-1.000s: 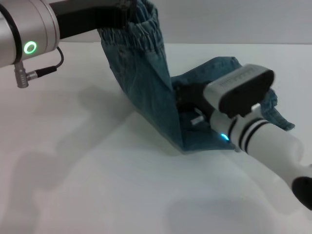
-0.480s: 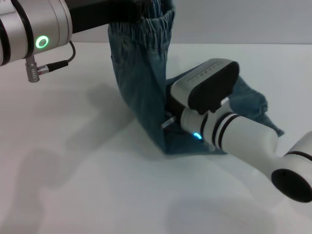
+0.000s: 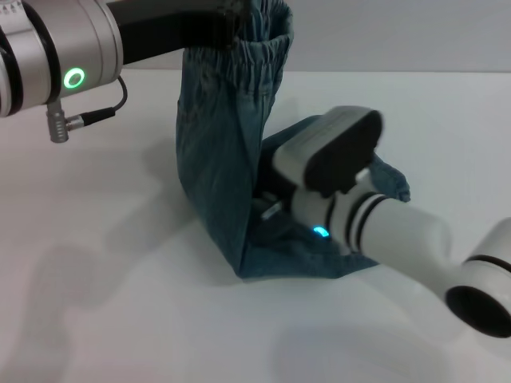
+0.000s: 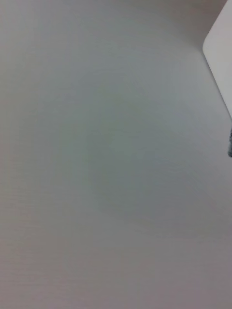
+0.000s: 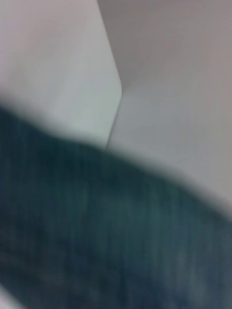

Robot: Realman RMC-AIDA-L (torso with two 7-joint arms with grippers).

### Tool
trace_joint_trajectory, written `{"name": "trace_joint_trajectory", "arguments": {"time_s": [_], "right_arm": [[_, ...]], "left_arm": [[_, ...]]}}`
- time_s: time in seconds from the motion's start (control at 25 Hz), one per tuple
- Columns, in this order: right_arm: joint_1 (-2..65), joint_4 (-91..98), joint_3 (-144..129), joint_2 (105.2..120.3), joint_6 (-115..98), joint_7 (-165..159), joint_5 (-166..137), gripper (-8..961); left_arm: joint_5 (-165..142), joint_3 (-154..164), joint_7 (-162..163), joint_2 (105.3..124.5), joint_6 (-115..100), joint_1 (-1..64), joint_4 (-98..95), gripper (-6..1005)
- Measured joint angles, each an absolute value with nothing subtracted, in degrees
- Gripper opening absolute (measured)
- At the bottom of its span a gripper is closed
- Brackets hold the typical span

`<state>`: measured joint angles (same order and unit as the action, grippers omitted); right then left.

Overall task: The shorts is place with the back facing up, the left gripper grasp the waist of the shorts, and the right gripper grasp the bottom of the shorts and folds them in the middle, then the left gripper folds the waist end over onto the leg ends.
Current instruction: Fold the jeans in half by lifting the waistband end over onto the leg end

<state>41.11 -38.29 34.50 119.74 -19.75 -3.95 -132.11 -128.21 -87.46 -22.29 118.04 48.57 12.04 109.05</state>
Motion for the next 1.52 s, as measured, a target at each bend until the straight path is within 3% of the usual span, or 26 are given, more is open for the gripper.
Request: {"name": "trace_joint_trajectory", "arguments": {"time_s": [0.64,1.2,1.52], "right_arm": [[32.32,-25.01,49.14,118.56,-37.21,-1.27,-132.51,89],[16.49,-33.57,66.66,119.05,-47.01,19.43,-132.23,97],[14.35,-34.44,66.81,119.01,-47.97,19.48,-132.17,102]], "left_arm": [[-127.11,-82.26,-22.57,117.99,45.14,11.56,103.04,46],[-120.9,-70.73,-25.42,118.17,34.0,14.23,91.58,89],[-119.87,-67.35,-26.29,118.27,30.79,17.01,85.27,114]]}}
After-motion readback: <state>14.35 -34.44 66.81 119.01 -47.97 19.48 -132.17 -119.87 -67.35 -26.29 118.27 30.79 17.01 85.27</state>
